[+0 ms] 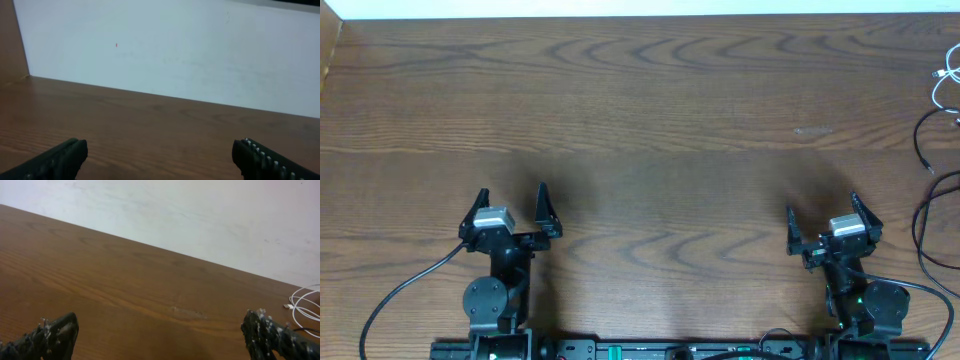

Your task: Untangle cables

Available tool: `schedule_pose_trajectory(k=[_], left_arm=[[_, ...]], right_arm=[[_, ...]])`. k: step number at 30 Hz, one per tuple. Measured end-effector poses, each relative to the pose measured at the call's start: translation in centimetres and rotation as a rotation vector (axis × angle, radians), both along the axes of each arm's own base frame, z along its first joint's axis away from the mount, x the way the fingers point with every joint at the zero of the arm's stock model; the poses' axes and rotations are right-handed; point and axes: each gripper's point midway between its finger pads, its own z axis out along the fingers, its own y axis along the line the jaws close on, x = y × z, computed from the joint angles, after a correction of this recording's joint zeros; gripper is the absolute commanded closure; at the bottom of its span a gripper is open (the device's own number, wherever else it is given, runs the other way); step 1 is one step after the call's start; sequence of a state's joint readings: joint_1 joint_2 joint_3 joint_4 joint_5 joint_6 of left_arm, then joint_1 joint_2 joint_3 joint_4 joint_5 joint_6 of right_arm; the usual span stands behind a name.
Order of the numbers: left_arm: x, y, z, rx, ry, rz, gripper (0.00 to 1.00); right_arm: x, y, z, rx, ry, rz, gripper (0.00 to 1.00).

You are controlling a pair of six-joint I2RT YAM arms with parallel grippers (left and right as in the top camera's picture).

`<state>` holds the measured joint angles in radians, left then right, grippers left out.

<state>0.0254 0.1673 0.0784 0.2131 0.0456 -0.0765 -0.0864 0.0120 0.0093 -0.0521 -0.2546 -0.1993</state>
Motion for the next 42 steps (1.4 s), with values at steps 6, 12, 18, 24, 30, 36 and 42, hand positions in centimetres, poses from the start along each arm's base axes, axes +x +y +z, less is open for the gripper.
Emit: schedule_pose_trajectory(k=[6,12,18,24,30,36,42], left_arm=[[-0.4,0.0,-0.5,0.001,-0.031,0.0,0.02],[-0.8,0.0,-1.8,0.004,-0.009,0.001,0.02],[-0.9,0.0,-5.1,0.011,0.125,0.0,0.02],[-0.9,-0.1,-5.4,0.02,0.144,-0.004,0.02],[-0.9,-0.1,-5.4,0.021,0.144,-0.004,0.02],[-0.9,-0.1,-5.4,0.021,0.144,-0.004,0.02],[-0.9,-0.1,-5.4,0.021,0.144,-0.004,0.02]], right_arm=[[0.0,0.0,0.0,0.0,0.0,0.0,0.01],[0.0,0.0,0.0,0.0,0.0,0.0,0.01],[0.0,0.0,0.0,0.0,0.0,-0.001,0.01],[0.0,0.0,0.0,0.0,0.0,-0.001,0.01],[0.0,0.0,0.0,0.0,0.0,-0.001,0.01],[0.0,0.0,0.0,0.0,0.0,-0.001,0.01],[0.0,0.0,0.0,0.0,0.0,-0.001,0.01]])
